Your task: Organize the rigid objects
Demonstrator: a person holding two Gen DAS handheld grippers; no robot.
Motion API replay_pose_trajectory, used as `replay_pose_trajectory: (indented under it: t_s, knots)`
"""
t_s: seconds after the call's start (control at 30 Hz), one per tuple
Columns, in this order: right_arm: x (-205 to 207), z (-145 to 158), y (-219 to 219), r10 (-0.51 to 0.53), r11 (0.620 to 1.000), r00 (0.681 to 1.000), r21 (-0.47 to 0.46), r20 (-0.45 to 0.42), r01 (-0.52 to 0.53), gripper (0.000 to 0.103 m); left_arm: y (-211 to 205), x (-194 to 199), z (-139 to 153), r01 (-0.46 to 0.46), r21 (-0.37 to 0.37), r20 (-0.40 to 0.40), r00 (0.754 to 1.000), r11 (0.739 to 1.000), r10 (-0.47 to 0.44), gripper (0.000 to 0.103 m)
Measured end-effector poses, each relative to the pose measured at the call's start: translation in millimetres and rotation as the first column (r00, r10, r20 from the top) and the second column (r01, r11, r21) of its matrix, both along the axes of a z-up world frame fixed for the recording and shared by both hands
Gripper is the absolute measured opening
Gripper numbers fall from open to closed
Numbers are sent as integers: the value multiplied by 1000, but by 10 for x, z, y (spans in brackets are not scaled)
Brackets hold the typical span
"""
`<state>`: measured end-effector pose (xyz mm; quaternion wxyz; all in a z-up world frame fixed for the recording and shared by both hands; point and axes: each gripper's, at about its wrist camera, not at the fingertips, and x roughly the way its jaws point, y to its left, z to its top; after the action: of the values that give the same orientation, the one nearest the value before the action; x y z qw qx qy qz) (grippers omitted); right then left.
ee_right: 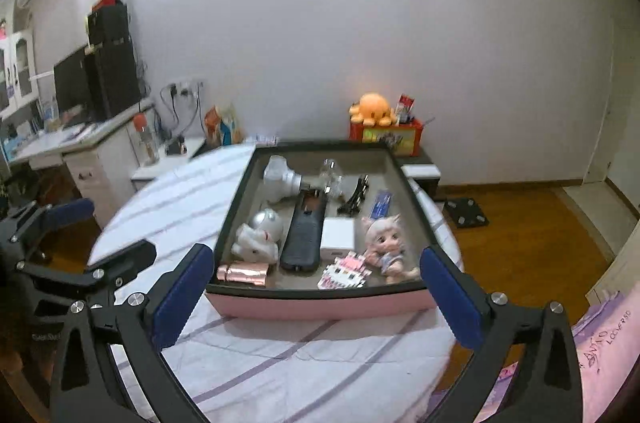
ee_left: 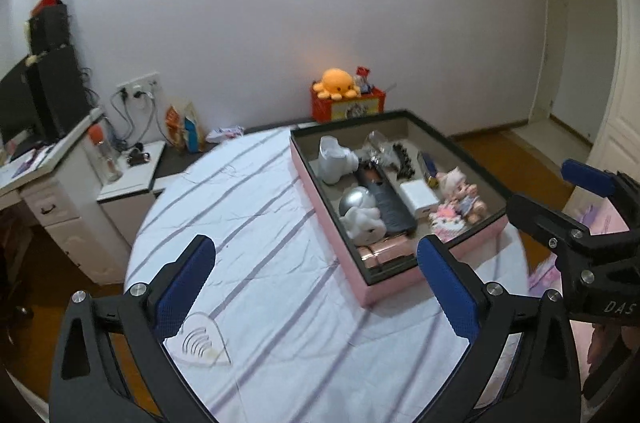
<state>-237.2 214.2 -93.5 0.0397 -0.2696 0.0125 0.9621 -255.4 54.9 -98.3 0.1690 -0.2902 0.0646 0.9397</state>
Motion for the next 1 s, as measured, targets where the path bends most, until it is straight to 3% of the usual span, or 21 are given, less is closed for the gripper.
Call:
replay_pose_trajectory:
  t_s: [0.2,0.5,0.7,1.0]
  knots:
    - [381,247,-86,-47,997,997,53,-62,50,103,-64,347,198,-49,15,-41,998,999,50,102]
    - [905,538,-378,-4,997,988,70,-155,15,103,-317,918,503,-125,34,-149,980,992,129,103]
    - [1278,798,-611,12,994,966,105,-257,15,103,-530,1394,769,-181,86,-293,935,980,199,103]
    - [1806,1104,-970,34,986,911,165,-410,38,103,-859,1957,1104,-240,148,-400,873,960,280,103]
